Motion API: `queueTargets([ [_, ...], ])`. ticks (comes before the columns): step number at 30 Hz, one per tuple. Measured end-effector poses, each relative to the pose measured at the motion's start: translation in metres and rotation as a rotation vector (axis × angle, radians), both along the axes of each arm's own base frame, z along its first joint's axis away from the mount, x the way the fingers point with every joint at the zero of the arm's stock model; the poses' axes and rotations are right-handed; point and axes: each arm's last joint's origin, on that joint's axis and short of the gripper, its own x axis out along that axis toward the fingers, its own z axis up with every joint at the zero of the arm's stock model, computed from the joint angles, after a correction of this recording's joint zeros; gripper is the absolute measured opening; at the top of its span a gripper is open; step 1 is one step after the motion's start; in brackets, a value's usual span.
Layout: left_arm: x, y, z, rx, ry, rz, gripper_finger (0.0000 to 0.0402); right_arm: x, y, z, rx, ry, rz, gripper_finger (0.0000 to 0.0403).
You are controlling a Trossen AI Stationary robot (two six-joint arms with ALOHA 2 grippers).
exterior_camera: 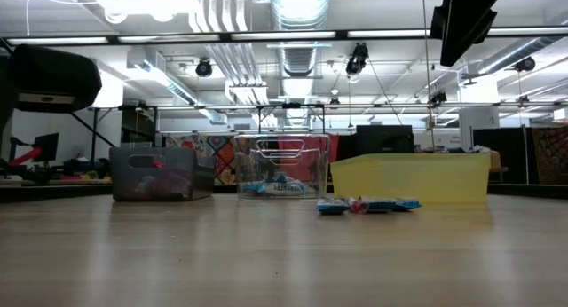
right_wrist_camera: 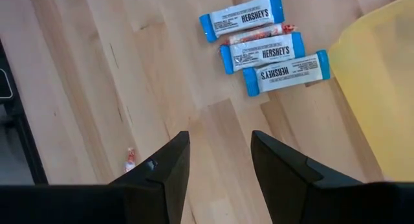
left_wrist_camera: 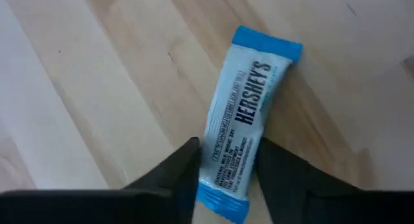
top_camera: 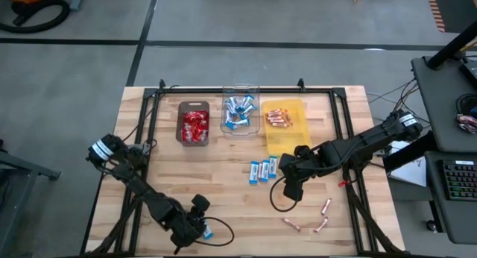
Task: Sort candy
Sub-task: Put the white chocolate into the transparent bin
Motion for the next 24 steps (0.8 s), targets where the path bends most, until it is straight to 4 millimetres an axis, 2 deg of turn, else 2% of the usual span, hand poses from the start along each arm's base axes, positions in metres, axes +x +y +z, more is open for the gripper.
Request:
queueTargets([
  [6, 0.002, 0.002, 0.001, 0.030, -0.036, 0.025, 0.0030, 0.001, 0.000, 0.000, -0.001, -0.007, 0.004, 0.0154],
  [8, 0.001, 0.003, 0.002, 0.036, -0.044, 0.030, 0.0012, 0.001, 0.000, 0.000, -0.008, -0.009, 0.005, 0.0153],
  [14, -0.004, 0.007, 0.014, 0.024, -0.045, 0.039, 0.0010, 0.004, 0.007, -0.001, -0.080, -0.092, 0.052, 0.0155],
  [19, -0.006, 0.015, 0.044, 0.014, -0.171, 0.087, 0.0004, 0.010, 0.016, -0.011, -0.159, -0.238, 0.118, 0.0157],
  [24, -0.009, 0.028, 0.077, 0.012, -0.357, 0.145, 0.0003, 0.017, 0.026, -0.029, -0.253, -0.431, 0.217, 0.0156],
])
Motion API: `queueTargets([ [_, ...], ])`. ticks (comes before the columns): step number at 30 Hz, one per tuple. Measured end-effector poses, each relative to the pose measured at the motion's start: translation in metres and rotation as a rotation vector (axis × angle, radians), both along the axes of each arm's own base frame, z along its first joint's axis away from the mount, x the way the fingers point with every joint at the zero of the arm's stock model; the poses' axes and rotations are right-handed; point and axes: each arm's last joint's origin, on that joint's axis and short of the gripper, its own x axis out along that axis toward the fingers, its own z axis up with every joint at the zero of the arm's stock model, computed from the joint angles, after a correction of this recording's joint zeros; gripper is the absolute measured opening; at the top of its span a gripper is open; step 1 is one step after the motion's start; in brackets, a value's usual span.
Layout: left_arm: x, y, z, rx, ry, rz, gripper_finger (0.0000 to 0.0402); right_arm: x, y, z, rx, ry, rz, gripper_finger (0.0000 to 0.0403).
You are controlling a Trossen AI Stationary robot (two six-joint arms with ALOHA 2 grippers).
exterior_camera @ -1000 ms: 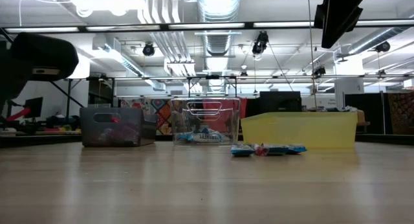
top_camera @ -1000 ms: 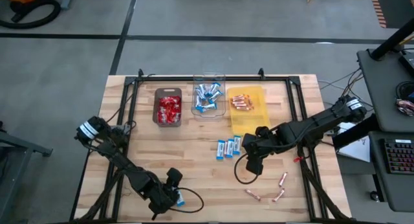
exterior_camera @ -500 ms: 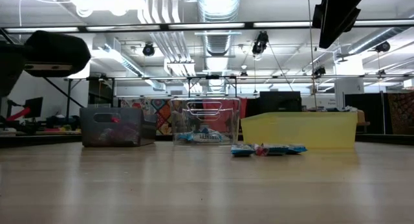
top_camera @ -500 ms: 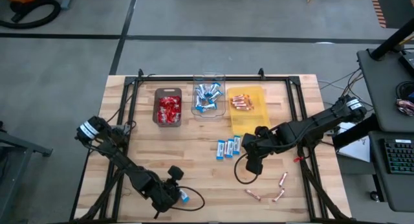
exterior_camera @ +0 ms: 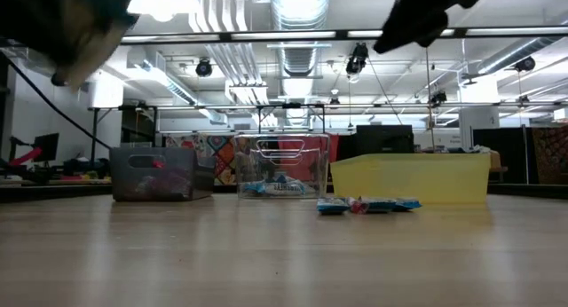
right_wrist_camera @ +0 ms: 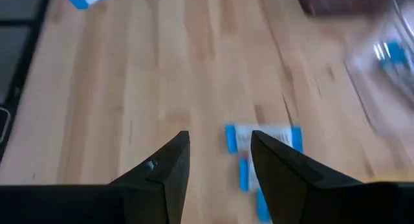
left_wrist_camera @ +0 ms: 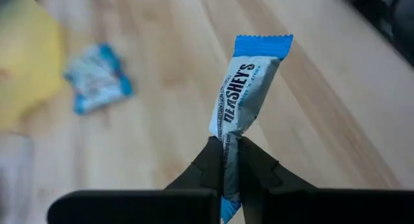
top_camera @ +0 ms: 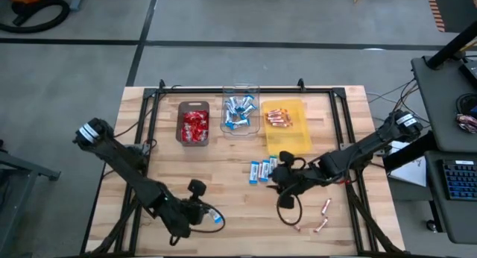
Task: Sort candy
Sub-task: Put the white chocolate into the transparent bin
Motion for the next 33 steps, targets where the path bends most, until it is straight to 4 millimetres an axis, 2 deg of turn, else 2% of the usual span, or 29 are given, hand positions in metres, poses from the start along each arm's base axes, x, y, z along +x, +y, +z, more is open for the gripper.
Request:
queueTargets([
  [6, 0.000, 0.020, 0.032, -0.092, -0.271, 0.020, 0.0002, 0.007, 0.001, -0.014, -0.093, -0.259, 0.075, 0.0153],
  [9, 0.002, 0.033, 0.037, -0.154, -0.420, 0.028, 0.0002, 0.008, 0.001, -0.014, -0.145, -0.393, 0.089, 0.0152],
  [15, 0.004, 0.062, 0.030, -0.320, -0.655, 0.035, 0.0004, 0.009, 0.001, -0.007, -0.201, -0.567, 0.116, 0.0152],
  [22, 0.010, 0.088, 0.014, -0.371, -0.808, 0.122, 0.0005, 0.016, -0.001, 0.004, -0.250, -0.682, 0.115, 0.0151],
  [28, 0.019, 0.095, 0.008, -0.402, -0.862, 0.118, 0.0006, 0.042, -0.004, 0.000, -0.325, -0.700, 0.132, 0.0153],
  [33, 0.024, 0.095, 0.003, -0.417, -0.860, 0.100, 0.0006, 0.065, -0.005, 0.004, -0.297, -0.724, 0.202, 0.0151],
])
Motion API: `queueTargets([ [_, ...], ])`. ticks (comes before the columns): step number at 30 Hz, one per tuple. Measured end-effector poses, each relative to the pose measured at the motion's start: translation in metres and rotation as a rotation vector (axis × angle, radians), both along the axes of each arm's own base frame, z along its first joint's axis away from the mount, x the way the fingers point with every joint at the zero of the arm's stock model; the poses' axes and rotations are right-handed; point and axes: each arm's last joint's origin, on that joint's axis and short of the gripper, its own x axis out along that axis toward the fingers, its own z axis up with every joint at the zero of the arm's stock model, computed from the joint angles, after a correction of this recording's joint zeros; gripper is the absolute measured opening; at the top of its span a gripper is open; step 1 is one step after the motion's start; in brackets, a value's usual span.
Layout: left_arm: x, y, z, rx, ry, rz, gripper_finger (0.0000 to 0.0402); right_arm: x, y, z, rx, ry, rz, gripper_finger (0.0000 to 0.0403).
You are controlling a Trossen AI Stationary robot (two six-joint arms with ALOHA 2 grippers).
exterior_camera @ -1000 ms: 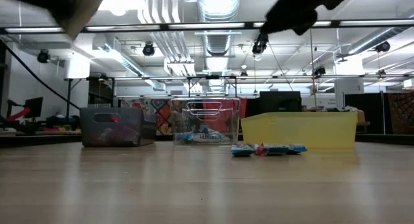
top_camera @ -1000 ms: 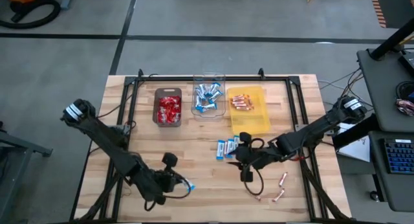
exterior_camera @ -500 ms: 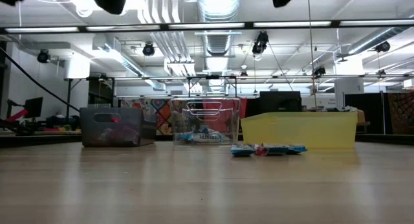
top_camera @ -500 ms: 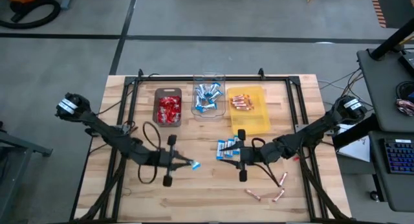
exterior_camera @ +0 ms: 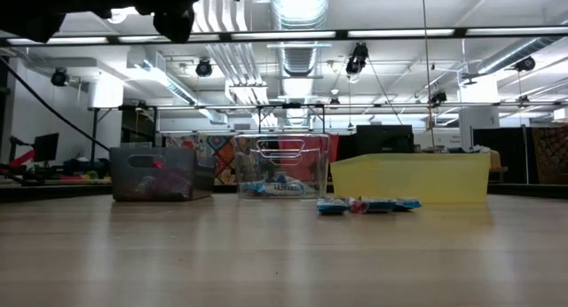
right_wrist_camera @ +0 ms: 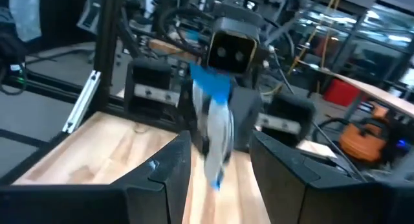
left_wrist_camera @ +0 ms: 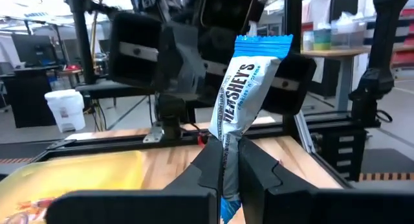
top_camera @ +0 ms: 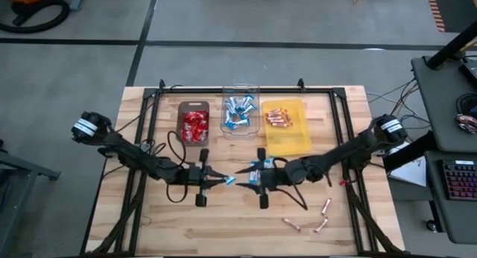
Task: Sort candy
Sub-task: Put the white chocolate into the transparent bin
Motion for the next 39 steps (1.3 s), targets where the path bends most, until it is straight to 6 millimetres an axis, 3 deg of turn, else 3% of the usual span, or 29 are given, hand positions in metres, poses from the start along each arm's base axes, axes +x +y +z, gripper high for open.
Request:
queueTargets([
  [8, 0.003, -0.001, -0.008, -0.019, 0.025, -0.002, 0.0006, 0.022, -0.001, 0.003, -0.025, 0.023, 0.046, 0.0139],
  [15, 0.003, -0.001, -0.008, -0.018, 0.025, -0.005, 0.0006, 0.026, -0.001, 0.004, -0.036, 0.042, 0.082, 0.0035],
  [18, 0.003, -0.001, -0.008, -0.027, 0.022, -0.004, 0.0011, 0.027, -0.001, 0.005, -0.036, 0.039, 0.091, 0.0025],
  [26, -0.001, 0.002, -0.003, -0.039, 0.006, 0.002, 0.0084, 0.027, -0.010, 0.013, 0.018, 0.029, 0.068, 0.0023],
  [32, -0.015, 0.010, -0.006, -0.012, 0.038, 0.054, 0.0136, 0.024, -0.046, 0.027, 0.099, 0.085, -0.034, 0.0022],
  [39, -0.033, 0.022, -0.001, -0.019, 0.047, 0.161, 0.0147, 0.032, -0.131, 0.036, 0.223, 0.310, -0.310, 0.0021],
])
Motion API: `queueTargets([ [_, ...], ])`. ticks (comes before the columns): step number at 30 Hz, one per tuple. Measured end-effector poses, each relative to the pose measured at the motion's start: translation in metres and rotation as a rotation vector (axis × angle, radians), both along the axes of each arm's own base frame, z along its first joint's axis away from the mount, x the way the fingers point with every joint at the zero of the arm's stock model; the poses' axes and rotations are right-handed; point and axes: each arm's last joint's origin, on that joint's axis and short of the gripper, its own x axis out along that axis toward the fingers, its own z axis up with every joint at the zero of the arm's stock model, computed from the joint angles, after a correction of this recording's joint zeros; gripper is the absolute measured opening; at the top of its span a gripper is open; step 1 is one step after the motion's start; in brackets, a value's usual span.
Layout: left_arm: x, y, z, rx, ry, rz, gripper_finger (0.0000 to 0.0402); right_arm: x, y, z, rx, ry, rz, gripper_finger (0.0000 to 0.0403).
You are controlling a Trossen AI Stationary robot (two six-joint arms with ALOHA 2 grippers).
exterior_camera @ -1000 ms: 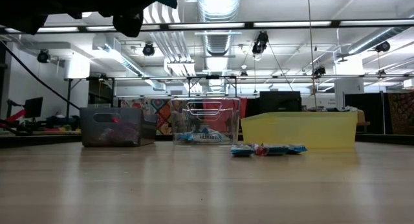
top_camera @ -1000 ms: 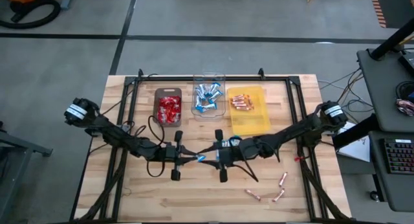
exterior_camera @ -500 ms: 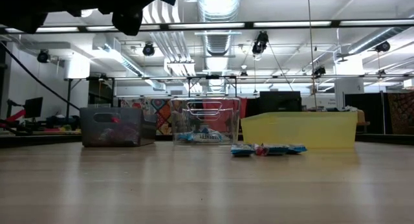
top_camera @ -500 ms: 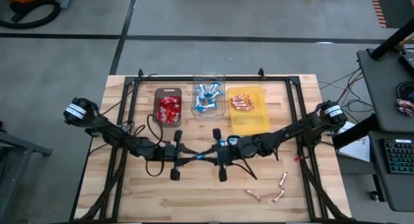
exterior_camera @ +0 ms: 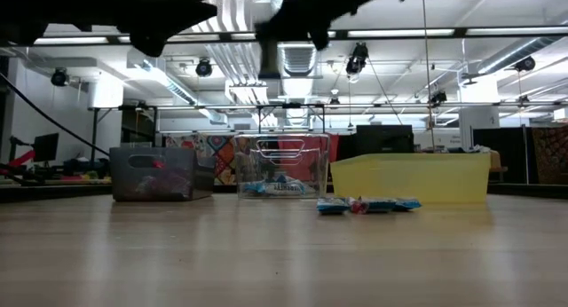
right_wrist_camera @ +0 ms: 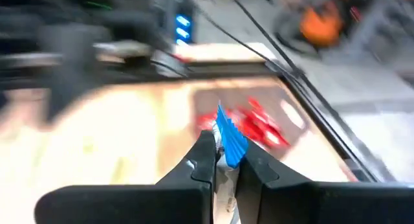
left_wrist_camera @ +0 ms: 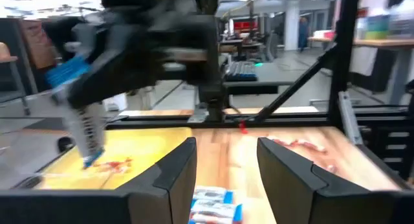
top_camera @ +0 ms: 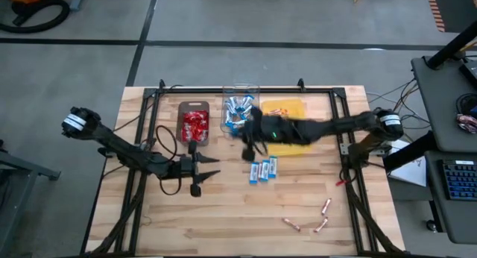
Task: Sort candy
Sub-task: Put the white chocolate into the transparent bin
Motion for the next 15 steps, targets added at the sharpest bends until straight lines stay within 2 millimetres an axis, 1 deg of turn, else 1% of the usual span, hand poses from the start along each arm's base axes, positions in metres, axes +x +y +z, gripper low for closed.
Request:
queueTargets([
  [2, -0.004, 0.002, 0.002, 0.001, 0.007, 0.009, 0.0144, 0.001, -0.028, -0.003, 0.043, 0.046, -0.089, 0.0021],
  [5, -0.010, 0.005, 0.006, -0.004, 0.014, 0.028, 0.0138, 0.000, -0.068, -0.010, 0.156, 0.090, -0.241, 0.0021],
  [9, -0.016, 0.009, 0.012, -0.018, 0.017, 0.036, 0.0131, -0.007, -0.117, -0.026, 0.339, 0.166, -0.452, 0.0022],
  [12, -0.020, 0.010, 0.015, -0.017, 0.021, 0.035, 0.0128, -0.010, -0.139, -0.044, 0.444, 0.250, -0.529, 0.0027],
  [15, -0.022, 0.011, 0.017, -0.016, 0.023, 0.035, 0.0125, -0.008, -0.150, -0.060, 0.495, 0.315, -0.543, 0.0032],
])
